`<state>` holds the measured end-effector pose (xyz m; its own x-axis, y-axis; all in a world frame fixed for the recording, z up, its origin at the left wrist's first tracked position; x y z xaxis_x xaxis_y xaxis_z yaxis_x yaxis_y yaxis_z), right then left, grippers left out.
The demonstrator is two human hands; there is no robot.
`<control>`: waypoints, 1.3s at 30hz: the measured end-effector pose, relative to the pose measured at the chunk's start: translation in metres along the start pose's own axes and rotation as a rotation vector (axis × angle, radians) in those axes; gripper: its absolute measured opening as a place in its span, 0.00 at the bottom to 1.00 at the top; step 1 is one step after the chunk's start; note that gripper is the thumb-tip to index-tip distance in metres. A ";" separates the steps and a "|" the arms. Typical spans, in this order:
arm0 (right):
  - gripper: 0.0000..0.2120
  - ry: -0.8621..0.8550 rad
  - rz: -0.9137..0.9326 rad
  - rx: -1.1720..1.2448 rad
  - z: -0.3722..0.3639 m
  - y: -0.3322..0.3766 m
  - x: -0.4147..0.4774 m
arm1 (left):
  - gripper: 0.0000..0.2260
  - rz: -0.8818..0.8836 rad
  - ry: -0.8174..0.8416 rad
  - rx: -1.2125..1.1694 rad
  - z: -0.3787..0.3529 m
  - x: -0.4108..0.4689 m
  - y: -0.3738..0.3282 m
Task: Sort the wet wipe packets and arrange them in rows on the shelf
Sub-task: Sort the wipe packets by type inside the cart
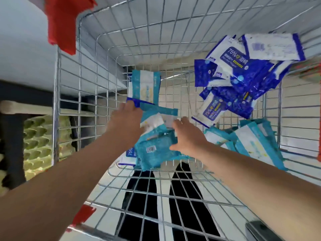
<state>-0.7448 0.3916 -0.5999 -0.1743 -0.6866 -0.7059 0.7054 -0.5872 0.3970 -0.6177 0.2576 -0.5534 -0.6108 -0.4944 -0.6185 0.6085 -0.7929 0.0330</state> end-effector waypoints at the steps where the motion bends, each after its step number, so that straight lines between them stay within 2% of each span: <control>1: 0.31 0.019 -0.023 0.030 0.000 -0.002 0.000 | 0.20 0.003 -0.032 -0.044 0.004 0.003 0.002; 6: 0.18 0.116 -0.106 0.110 -0.006 -0.009 -0.002 | 0.18 -0.037 0.013 -0.338 0.006 0.013 -0.011; 12: 0.15 0.103 -0.137 0.311 -0.004 -0.012 -0.001 | 0.27 0.061 0.007 -0.467 -0.008 0.030 -0.018; 16: 0.14 0.120 -0.121 0.335 -0.002 -0.009 0.000 | 0.20 0.075 -0.012 -0.533 -0.010 0.033 -0.014; 20: 0.16 0.178 -0.143 0.373 0.002 -0.008 0.001 | 0.10 0.090 -0.050 -0.424 0.008 0.026 0.002; 23: 0.13 0.222 -0.120 0.383 0.010 -0.007 -0.004 | 0.06 0.139 0.069 -0.595 0.018 0.014 0.013; 25: 0.11 0.228 -0.109 0.428 0.022 -0.006 -0.011 | 0.10 0.189 0.187 -0.716 0.015 0.006 0.011; 27: 0.10 0.206 -0.109 0.451 0.037 -0.010 -0.019 | 0.13 0.187 0.267 -0.686 0.006 0.002 0.004; 30: 0.10 0.181 -0.124 0.446 0.055 -0.024 -0.029 | 0.16 0.212 0.240 -0.627 -0.006 0.001 -0.007; 39: 0.12 0.162 -0.121 0.451 0.039 -0.036 -0.028 | 0.18 0.259 0.209 -0.774 -0.021 0.004 -0.028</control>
<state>-0.7922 0.4149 -0.5712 -0.1021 -0.5473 -0.8307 0.3129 -0.8104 0.4954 -0.6269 0.2853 -0.5736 -0.3439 -0.4902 -0.8009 0.9387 -0.1575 -0.3066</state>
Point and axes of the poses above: each hand's wrist, its own x-axis towards the middle knuckle, its own z-axis out of the back of the hand, y = z × x, the point moved 2 cm from there along x, towards the middle knuckle, and after that the axes turned 8 degrees about x, right-handed, at the moved point
